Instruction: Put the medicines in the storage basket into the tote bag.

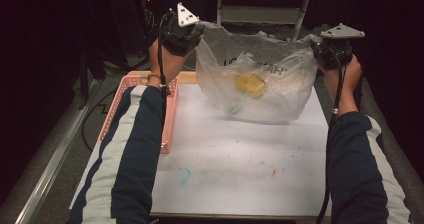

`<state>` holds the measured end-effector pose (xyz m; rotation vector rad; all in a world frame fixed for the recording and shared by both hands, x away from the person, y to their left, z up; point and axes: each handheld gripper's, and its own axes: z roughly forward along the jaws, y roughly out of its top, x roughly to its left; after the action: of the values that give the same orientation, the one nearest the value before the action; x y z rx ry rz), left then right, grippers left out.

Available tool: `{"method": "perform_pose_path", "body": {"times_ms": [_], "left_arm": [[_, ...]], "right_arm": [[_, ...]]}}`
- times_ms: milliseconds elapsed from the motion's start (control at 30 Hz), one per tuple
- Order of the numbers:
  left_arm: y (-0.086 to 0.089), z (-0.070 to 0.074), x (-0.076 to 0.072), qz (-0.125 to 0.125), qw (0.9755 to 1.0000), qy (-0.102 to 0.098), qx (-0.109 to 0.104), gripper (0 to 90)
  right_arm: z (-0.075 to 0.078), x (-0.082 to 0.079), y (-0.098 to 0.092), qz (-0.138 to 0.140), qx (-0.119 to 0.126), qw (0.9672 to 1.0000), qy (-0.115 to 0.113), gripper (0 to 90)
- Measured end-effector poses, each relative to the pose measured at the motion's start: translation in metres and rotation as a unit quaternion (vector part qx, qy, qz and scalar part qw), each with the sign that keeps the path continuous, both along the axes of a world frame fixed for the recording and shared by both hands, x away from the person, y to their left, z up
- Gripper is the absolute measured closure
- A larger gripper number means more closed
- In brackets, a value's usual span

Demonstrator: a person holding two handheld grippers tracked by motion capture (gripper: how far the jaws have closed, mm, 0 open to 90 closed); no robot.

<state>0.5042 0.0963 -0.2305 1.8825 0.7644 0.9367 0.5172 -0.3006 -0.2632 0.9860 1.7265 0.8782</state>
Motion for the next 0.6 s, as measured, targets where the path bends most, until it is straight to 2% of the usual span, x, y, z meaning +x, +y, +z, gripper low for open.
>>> {"method": "perform_pose_path", "body": {"times_ms": [67,100,133,233,300,367,400,467,600], "left_arm": [[-0.003,-0.007,-0.001,-0.016,0.9998,0.007,-0.001,60.6],[-0.004,-0.010,-0.003,-0.019,0.9998,0.005,-0.002,57.1],[-0.004,-0.013,-0.005,-0.021,0.9998,0.002,-0.001,48.7],[-0.001,-0.021,-0.012,-0.035,0.9992,0.009,-0.018,32.3],[0.003,-0.027,-0.016,-0.038,0.9990,0.012,-0.019,30.8],[0.006,-0.036,-0.020,-0.051,0.9981,0.024,-0.027,28.0],[0.007,-0.042,-0.021,-0.057,0.9978,0.028,-0.019,27.4],[0.005,-0.053,-0.022,-0.071,0.9966,0.040,-0.008,26.8],[-0.004,-0.078,-0.015,-0.086,0.9934,0.075,0.002,26.7]], "right_arm": [[-0.004,0.002,0.001,-0.002,-0.003,1.0000,0.003,89.3],[-0.006,0.002,0.001,-0.004,-0.004,1.0000,0.007,89.3],[-0.009,0.003,0.000,-0.006,-0.007,0.9999,0.010,89.2],[-0.016,0.006,-0.004,-0.013,-0.010,0.9997,0.019,89.3],[-0.019,0.007,-0.007,-0.019,-0.007,0.9995,0.025,89.2],[-0.021,0.007,-0.012,-0.025,-0.002,0.9993,0.026,89.3],[-0.022,0.008,-0.014,-0.026,0.005,0.9992,0.029,89.2],[-0.023,0.008,-0.016,-0.029,0.002,0.9991,0.032,89.2],[-0.023,0.008,-0.015,-0.028,0.002,0.9991,0.032,89.2]]}}
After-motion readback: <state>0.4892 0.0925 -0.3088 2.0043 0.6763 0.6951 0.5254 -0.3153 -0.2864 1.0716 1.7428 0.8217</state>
